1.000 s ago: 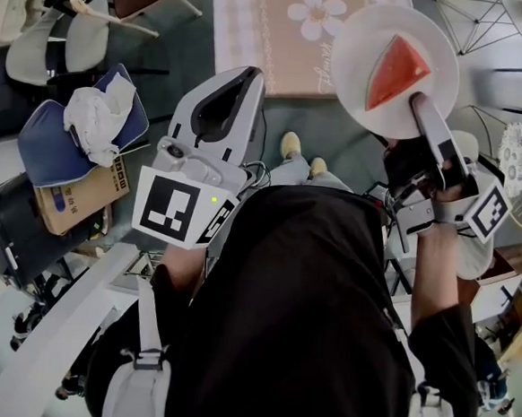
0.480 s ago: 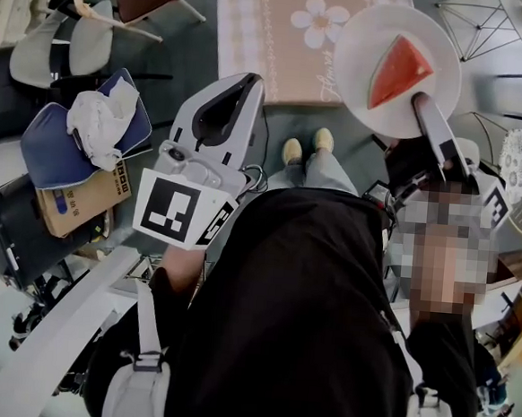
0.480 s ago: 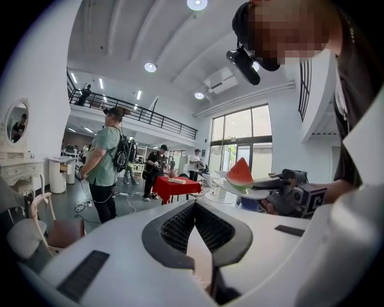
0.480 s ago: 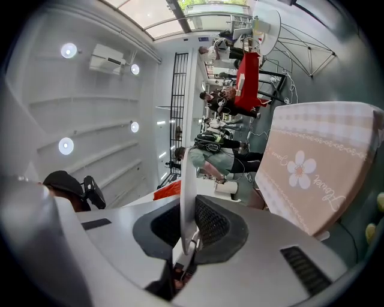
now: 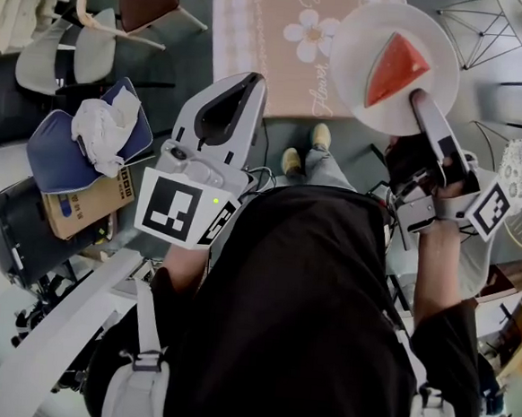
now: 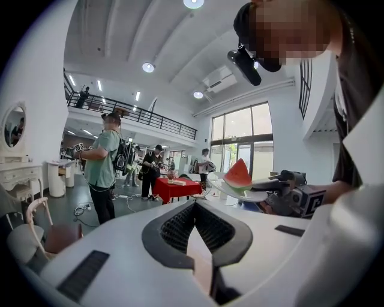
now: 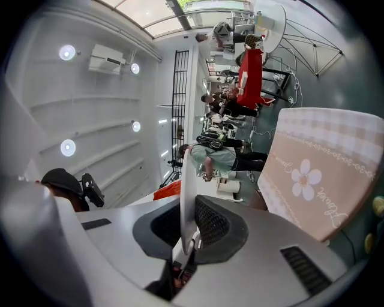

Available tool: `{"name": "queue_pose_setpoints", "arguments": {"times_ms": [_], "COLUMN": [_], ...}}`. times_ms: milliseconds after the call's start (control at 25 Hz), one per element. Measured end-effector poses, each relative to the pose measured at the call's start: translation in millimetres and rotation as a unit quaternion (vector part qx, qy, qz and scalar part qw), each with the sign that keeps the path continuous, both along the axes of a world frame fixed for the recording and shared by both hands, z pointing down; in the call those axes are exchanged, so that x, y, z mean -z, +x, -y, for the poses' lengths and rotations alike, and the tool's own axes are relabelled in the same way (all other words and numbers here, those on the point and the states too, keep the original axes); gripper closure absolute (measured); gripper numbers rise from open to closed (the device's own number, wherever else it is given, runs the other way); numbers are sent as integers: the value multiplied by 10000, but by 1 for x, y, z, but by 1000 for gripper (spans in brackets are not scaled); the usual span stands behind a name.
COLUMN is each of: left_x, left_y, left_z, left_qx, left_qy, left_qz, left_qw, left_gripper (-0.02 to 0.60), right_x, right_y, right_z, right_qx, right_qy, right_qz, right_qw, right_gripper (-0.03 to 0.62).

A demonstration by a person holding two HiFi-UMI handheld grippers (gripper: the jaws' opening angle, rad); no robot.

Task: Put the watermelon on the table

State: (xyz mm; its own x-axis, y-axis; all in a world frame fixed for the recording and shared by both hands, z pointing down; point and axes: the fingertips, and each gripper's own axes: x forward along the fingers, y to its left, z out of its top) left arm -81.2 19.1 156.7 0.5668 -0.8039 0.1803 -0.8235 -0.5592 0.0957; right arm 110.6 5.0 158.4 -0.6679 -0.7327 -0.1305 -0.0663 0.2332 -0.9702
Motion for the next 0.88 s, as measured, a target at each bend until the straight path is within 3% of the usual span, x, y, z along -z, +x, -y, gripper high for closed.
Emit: {"name": "queue_pose_setpoints", "arguments": {"times_ms": [880], "left_x": [9], "left_y": [45], "left_z": [68], "left_qx": [241], "left_qy": [67], "left_qz": [194], "left_qw": [9995], "left_gripper": [571], "right_x": [-6], "right_y": [41], "right_z": [78], "right_qx": [352], "right_qy": [-63], "right_qz": [73], "right_qw": [9993], "right_gripper": [562]}}
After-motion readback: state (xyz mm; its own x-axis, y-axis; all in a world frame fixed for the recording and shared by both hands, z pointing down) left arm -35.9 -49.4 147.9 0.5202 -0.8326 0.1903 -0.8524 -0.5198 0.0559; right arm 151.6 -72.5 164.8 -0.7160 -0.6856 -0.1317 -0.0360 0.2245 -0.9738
